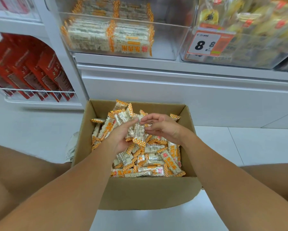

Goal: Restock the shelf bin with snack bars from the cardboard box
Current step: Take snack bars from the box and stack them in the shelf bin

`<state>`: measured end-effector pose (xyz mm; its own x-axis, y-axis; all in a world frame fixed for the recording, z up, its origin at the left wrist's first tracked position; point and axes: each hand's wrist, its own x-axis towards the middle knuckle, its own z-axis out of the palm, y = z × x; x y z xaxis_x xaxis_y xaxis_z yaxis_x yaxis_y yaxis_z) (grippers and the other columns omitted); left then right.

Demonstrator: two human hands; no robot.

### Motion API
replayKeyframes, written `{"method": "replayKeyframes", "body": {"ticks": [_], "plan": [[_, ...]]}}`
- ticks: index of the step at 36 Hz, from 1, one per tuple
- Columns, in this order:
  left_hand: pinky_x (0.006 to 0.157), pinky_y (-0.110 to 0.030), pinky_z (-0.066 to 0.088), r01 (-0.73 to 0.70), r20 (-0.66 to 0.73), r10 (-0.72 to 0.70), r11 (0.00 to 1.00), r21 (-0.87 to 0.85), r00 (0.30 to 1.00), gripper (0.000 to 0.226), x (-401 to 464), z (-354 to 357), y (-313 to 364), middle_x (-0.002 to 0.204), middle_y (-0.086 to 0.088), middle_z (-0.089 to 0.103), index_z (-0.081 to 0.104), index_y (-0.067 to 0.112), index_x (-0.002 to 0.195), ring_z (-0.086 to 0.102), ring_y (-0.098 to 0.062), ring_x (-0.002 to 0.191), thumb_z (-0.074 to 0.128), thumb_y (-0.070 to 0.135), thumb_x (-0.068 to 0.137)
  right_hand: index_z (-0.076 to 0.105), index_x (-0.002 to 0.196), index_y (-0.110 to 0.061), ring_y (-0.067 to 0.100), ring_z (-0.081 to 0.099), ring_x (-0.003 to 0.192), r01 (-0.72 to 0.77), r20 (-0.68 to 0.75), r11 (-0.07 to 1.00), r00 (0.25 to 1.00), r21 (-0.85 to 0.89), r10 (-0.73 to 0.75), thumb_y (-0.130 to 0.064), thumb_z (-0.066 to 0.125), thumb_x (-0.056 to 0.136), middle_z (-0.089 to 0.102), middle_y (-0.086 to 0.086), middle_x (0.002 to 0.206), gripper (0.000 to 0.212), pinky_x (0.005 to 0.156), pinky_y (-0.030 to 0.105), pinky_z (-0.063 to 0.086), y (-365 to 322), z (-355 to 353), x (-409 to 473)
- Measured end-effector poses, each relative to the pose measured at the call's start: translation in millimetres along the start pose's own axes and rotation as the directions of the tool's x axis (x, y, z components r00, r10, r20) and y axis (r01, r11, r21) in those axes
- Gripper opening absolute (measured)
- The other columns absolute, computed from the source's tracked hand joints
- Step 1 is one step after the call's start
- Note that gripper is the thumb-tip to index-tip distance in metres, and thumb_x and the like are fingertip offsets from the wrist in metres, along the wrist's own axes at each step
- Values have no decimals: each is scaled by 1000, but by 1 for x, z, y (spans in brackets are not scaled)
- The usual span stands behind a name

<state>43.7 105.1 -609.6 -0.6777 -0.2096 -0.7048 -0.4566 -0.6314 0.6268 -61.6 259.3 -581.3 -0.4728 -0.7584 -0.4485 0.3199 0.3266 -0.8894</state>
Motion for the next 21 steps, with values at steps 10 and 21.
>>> {"method": "replayKeyframes", "body": {"ticks": [10, 21], "plan": [[95, -42, 51, 71, -104, -58, 990, 125, 993, 56, 5, -4, -6, 135, -8, 52, 58, 5, 122, 50, -26, 123, 85, 7, 73, 67, 104, -20, 22, 68, 94, -139, -608, 872, 768, -468, -203, 4, 69, 82, 66, 3, 115, 33, 82, 45, 60, 28, -20, 21], [106, -54, 46, 64, -125, -35, 969, 239, 992, 123, -1, -12, -4, 154, -15, 37, 22, 18, 154, 47, -37, 131, 94, 9, 55, 55, 132, -14, 36, 56, 117, -496, -521, 262, 853, -828, -35, -29, 71, 91, 33, 13, 147, 47, 93, 44, 53, 60, -26, 30]]}}
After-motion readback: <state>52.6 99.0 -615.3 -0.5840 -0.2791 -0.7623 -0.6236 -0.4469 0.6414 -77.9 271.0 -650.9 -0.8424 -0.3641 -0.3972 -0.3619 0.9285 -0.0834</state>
